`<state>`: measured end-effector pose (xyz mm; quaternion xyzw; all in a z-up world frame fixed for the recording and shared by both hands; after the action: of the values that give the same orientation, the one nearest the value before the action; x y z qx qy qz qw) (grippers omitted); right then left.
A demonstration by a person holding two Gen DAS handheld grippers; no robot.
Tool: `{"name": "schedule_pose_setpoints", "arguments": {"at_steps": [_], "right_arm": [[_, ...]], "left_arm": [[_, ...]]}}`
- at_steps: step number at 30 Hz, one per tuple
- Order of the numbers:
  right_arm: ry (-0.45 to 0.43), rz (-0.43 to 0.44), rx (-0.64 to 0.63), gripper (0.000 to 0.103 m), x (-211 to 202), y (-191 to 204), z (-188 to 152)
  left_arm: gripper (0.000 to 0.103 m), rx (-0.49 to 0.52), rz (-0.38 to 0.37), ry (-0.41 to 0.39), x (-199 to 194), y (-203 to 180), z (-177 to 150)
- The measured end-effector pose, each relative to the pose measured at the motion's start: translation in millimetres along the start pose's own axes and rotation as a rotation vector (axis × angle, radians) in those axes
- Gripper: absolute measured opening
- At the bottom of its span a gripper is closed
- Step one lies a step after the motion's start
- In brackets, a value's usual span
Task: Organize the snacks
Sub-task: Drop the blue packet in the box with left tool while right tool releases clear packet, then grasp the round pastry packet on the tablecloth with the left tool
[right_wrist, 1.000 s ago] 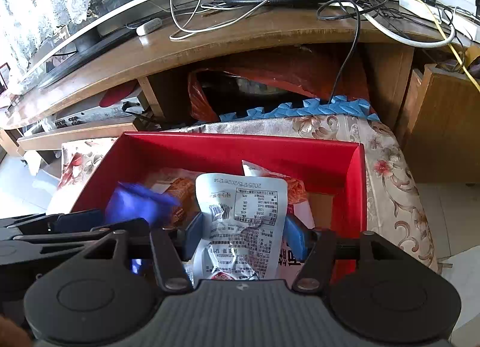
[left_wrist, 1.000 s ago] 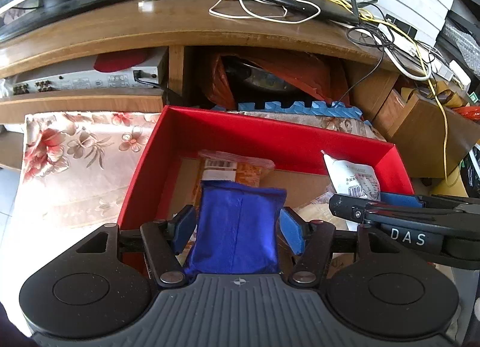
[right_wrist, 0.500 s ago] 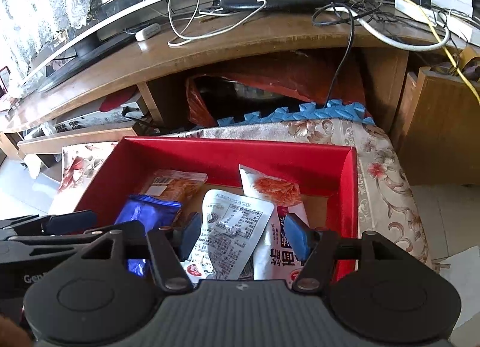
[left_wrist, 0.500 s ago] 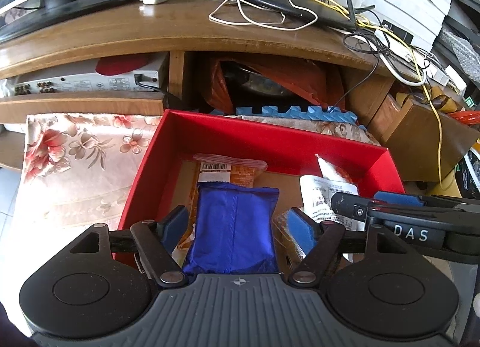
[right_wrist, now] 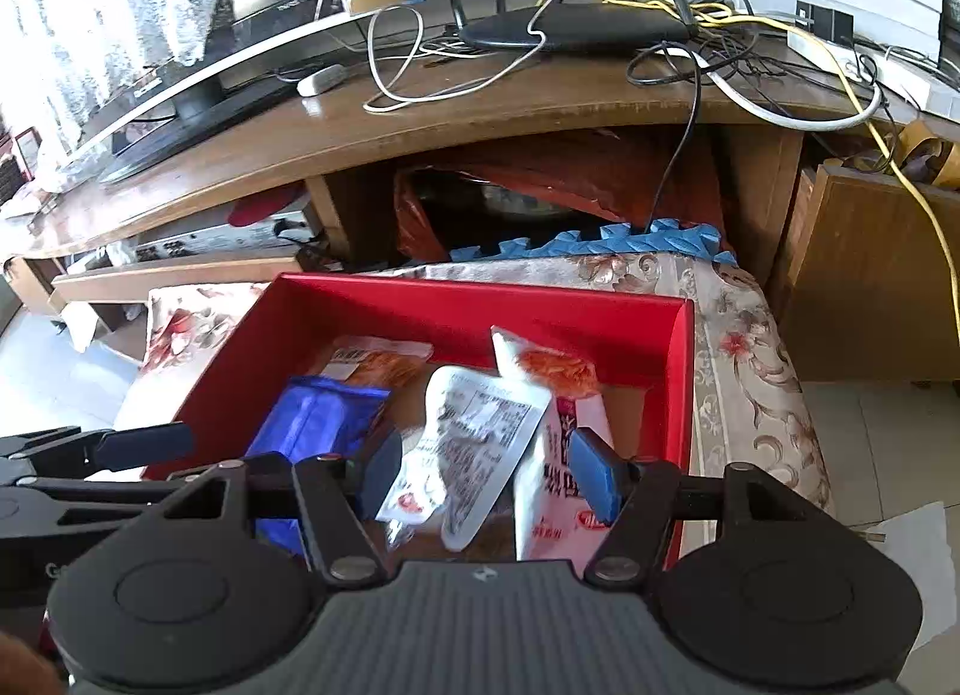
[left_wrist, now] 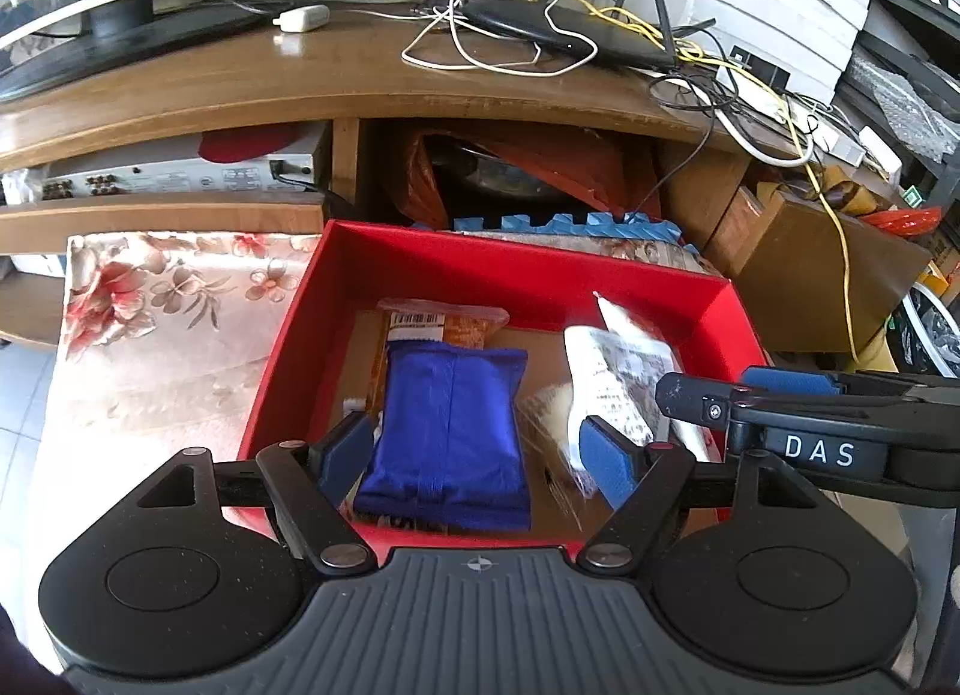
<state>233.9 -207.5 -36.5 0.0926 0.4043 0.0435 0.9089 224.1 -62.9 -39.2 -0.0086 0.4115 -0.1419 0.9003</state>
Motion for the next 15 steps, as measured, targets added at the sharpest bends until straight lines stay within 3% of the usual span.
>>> {"name": "schedule_pose_setpoints", "arguments": {"at_steps": [15], "right_arm": [[0.036, 0.039, -0.031, 0.067, -39.4, 24.8, -48.5]], "left_arm": [[0.081, -0.02, -0.014, 0.075, -36.8, 10.1, -64.5]]}}
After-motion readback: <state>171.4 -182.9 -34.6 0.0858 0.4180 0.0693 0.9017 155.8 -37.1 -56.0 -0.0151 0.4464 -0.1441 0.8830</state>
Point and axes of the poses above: each gripper's, at about its wrist camera, not at the fingertips, and x roughly the way its jaws point, y to its left, z to its top, the point moved 8 cm from there along x, roughly the way its jaws point, and after that the axes turned 2 degrees about -y, right-handed, at the moved point
